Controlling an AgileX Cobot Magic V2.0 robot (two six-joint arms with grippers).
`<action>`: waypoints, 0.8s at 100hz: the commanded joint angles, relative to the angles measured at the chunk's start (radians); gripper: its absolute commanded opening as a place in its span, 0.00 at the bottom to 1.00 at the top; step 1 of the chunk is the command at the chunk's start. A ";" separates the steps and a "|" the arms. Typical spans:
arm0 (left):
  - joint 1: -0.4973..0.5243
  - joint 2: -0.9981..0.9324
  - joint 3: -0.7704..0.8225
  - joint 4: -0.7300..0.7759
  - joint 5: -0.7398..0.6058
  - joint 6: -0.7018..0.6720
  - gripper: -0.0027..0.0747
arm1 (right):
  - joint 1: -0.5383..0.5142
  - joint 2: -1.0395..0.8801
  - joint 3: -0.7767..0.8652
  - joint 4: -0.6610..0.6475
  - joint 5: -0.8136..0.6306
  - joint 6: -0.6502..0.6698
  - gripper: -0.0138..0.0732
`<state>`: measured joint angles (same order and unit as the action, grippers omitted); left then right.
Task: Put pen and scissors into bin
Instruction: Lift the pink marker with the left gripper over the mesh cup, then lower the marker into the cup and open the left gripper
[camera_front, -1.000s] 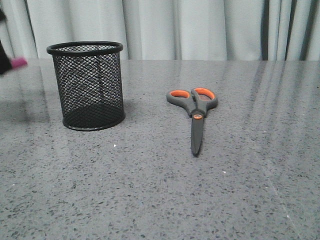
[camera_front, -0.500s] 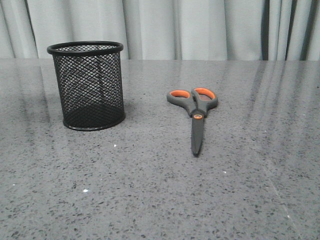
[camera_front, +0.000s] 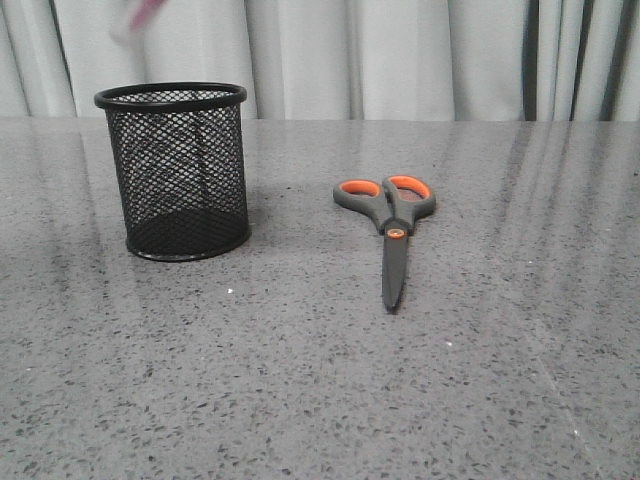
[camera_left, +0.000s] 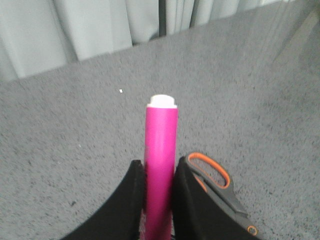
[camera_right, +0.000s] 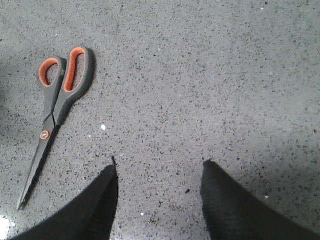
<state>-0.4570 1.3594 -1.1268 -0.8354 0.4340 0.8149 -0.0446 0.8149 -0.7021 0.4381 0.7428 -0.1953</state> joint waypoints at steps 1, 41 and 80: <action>-0.019 0.011 -0.026 -0.035 -0.060 0.001 0.01 | 0.000 0.004 -0.038 0.023 -0.042 -0.014 0.55; -0.023 0.078 -0.026 -0.011 -0.014 0.001 0.01 | 0.000 0.004 -0.038 0.025 -0.035 -0.014 0.55; -0.011 0.089 -0.026 0.032 0.018 0.001 0.01 | 0.000 0.004 -0.038 0.025 -0.033 -0.014 0.55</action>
<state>-0.4735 1.4819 -1.1249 -0.7842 0.4757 0.8149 -0.0446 0.8149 -0.7021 0.4397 0.7531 -0.1971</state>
